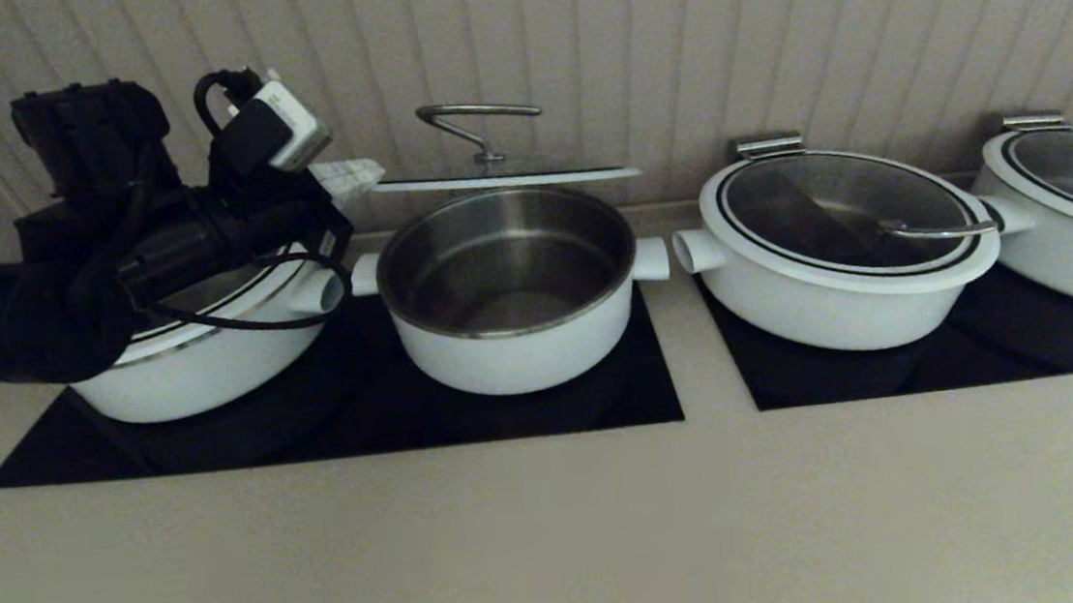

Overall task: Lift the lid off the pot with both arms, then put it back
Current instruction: Close the pot lid

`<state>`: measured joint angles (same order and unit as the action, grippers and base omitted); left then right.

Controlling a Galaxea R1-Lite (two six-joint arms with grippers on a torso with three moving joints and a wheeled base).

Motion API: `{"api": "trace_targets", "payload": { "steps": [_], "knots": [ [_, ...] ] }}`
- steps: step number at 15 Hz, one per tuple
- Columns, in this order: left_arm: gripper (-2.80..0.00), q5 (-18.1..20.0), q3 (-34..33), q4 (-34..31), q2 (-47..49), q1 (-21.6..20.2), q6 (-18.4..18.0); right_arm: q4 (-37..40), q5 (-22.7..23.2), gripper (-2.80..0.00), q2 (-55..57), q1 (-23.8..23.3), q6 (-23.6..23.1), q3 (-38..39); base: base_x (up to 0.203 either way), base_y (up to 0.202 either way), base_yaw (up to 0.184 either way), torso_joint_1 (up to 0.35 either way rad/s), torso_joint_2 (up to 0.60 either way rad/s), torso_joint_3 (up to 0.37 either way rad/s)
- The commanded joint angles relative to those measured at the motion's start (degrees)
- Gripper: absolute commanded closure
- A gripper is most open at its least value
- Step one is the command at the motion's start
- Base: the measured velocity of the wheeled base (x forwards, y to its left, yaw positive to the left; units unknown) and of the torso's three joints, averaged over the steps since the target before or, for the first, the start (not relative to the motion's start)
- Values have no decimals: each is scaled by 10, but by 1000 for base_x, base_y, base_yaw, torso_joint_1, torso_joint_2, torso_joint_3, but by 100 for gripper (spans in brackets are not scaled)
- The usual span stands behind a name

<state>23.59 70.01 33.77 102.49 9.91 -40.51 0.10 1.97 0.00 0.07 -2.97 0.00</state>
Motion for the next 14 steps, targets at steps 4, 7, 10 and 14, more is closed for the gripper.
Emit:
{"api": "trace_targets", "payload": {
  "steps": [4,7,10,14],
  "knots": [
    [0,1,-21,12,1,1,-1,0,1,0,1,0,0,0,0,0,0,0,0,0],
    [0,1,-41,37,2,1,-1,0,1,0,1,0,0,0,0,0,0,0,0,0],
    [0,1,-59,44,-1,1,-1,0,1,0,1,0,0,0,0,0,0,0,0,0],
    [0,1,-102,83,-4,1,-1,0,1,0,1,0,0,0,0,0,0,0,0,0]
  ]
}}
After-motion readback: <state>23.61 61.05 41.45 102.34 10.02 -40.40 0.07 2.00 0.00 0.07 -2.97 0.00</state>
